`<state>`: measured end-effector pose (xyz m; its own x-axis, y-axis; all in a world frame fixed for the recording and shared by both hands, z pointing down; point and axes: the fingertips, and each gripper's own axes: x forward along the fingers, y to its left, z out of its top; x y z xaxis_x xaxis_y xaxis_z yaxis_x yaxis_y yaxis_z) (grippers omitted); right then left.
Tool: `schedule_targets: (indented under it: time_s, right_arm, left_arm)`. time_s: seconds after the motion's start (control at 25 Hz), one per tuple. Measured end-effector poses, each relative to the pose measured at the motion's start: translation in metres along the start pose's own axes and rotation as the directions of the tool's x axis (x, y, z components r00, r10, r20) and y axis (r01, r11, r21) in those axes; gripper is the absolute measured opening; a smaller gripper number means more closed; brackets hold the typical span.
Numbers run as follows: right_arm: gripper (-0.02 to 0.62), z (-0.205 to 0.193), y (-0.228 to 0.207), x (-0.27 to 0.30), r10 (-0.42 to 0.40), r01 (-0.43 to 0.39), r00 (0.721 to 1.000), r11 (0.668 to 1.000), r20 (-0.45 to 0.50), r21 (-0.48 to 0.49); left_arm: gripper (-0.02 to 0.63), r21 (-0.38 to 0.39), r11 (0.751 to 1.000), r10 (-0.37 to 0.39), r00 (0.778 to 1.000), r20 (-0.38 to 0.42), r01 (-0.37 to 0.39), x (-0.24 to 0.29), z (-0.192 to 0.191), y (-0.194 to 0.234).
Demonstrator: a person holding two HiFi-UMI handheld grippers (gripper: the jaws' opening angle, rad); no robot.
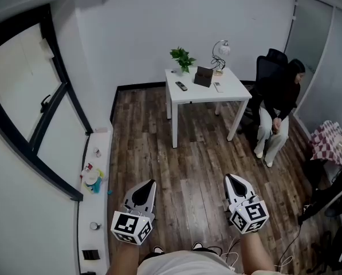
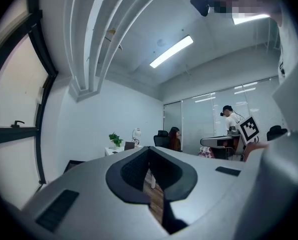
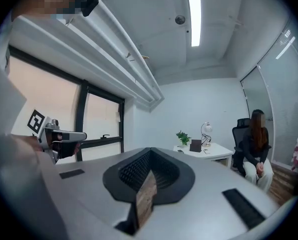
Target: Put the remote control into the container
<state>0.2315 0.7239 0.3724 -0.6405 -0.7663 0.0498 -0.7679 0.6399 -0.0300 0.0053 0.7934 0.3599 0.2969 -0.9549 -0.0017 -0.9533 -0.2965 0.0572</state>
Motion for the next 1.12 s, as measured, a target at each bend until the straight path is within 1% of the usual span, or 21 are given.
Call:
schedule_targets:
  time_s: [0.16,0.36,0.52,0.56,0.68,0.72,0.88,1.0,1.12]
  right_arm:
    - [0.011,-0.001,0.007,0.0,0.011,-0.012,1.0,1.0,0.018,0.029]
    - [0.011,-0.006,0.023,0.004,0.049,-0.049,0.999,0.996,-0.003,0.069]
    - [0.011,-0.006,0.036,0.01,0.048,-0.048,0.999,0.996,0.001,0.073]
    - [0.011,-0.006,0.041,0.011,0.052,-0.053,0.999,0.995,0.009,0.085]
    - [0.011,-0.006,0.059,0.017,0.076,-0.082,0.996,0.983,0.045,0.167]
    - [0.01,-0.006,0.064,0.019,0.075,-0.082,0.996,0.981,0.047,0.173]
    - [0.011,-0.011,0.08,0.031,0.049,-0.05,0.999,0.992,0.009,0.12]
    - [0.011,-0.014,0.081,0.043,0.049,-0.048,0.999,0.988,-0.001,0.148]
    - [0.011,-0.016,0.076,0.064,0.056,-0.057,0.998,0.981,0.007,0.185]
  left_arm:
    - [0.008,0.0,1.0,-0.005,1.0,0.002,0.005,-0.005,-0.001,0.003]
    - [0.008,-0.004,1.0,-0.01,1.0,0.006,0.01,-0.01,-0.001,0.011]
    - [0.008,-0.007,0.999,-0.037,0.999,-0.001,0.037,-0.015,-0.002,0.022]
    - [0.008,-0.007,0.999,-0.045,0.999,-0.004,0.045,-0.017,-0.003,0.025]
    - [0.008,-0.007,0.998,-0.064,0.998,-0.01,0.064,-0.025,-0.005,0.04]
    - [0.008,-0.009,0.998,-0.069,0.998,-0.011,0.069,-0.028,-0.006,0.046]
    - [0.008,-0.014,0.998,-0.067,0.998,-0.014,0.067,-0.034,-0.01,0.069]
    - [0.008,-0.03,0.998,-0.061,0.998,-0.017,0.061,-0.032,-0.015,0.083]
    - [0.008,-0.027,0.998,-0.059,0.998,-0.016,0.058,-0.024,-0.018,0.096]
